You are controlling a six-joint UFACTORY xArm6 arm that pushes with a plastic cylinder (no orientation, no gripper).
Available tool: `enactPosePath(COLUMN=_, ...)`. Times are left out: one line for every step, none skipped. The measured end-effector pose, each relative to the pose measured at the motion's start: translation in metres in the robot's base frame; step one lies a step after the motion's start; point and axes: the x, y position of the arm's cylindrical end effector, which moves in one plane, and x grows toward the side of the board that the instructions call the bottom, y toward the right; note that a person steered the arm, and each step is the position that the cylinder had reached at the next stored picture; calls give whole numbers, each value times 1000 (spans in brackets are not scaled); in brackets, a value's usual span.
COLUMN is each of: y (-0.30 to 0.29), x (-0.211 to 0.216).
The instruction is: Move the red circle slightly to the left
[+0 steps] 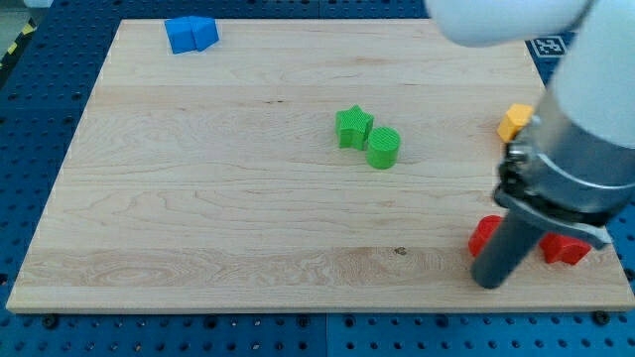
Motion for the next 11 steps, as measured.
enactPosePath(y=-18, x=3)
enactPosePath(y=-4, x=18)
enactPosePath(y=38, x=18)
enactPosePath(y=57, x=16)
enactPosePath(y=61, x=7)
enactPosePath(y=61, x=-9)
enactPosePath(y=58, x=-31)
enactPosePath(y=25, x=-45)
enactPosePath(y=-22, x=-45)
enactPosePath(y=-21, x=-44)
enactPosePath(y=-19, x=-26)
